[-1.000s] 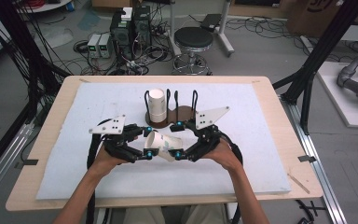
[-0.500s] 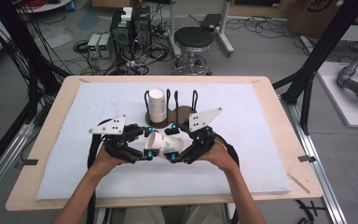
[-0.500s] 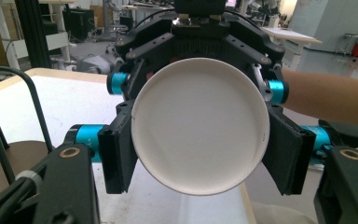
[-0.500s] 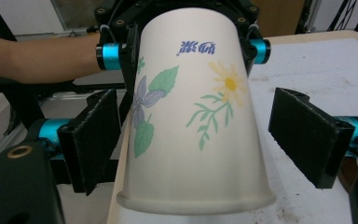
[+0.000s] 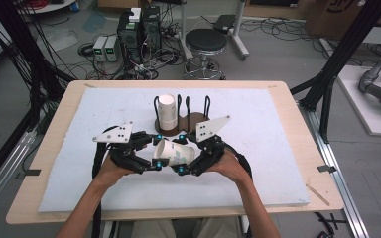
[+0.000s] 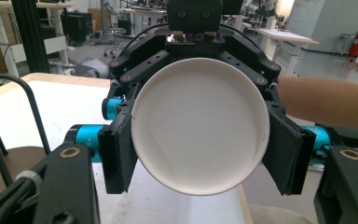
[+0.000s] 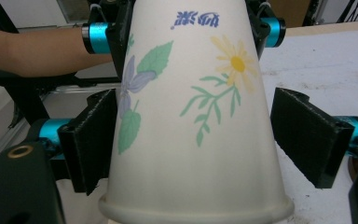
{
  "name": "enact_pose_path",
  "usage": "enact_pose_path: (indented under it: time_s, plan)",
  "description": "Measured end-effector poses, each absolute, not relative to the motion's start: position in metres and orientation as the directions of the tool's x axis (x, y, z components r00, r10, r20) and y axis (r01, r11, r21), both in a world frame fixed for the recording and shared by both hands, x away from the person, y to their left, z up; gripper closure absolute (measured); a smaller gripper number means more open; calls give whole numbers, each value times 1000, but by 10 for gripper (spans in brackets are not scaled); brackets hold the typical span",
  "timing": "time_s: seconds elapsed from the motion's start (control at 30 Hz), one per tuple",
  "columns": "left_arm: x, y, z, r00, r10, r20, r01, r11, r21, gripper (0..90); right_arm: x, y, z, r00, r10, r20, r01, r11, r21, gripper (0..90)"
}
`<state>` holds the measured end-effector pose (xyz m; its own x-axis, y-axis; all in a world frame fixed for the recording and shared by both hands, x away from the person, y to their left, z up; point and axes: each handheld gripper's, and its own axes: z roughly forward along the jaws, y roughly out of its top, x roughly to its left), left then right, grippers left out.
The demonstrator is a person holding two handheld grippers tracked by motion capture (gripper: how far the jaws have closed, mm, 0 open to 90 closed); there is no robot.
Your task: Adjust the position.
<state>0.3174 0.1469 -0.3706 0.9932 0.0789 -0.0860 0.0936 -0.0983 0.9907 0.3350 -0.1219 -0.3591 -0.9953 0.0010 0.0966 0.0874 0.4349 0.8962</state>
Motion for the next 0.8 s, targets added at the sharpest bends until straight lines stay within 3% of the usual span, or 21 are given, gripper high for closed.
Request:
enact_pose_path:
  time_s: [0.3, 0.8]
  plan:
    - [318, 149, -371, 992, 84, -89, 97, -98, 990, 352, 336, -121, -360, -996, -15, 85, 70, 440, 895, 274]
    - [318, 150, -373, 994, 69, -89, 95, -92, 991, 353, 334, -121, -360, -997, -13, 82, 67, 446, 892, 328]
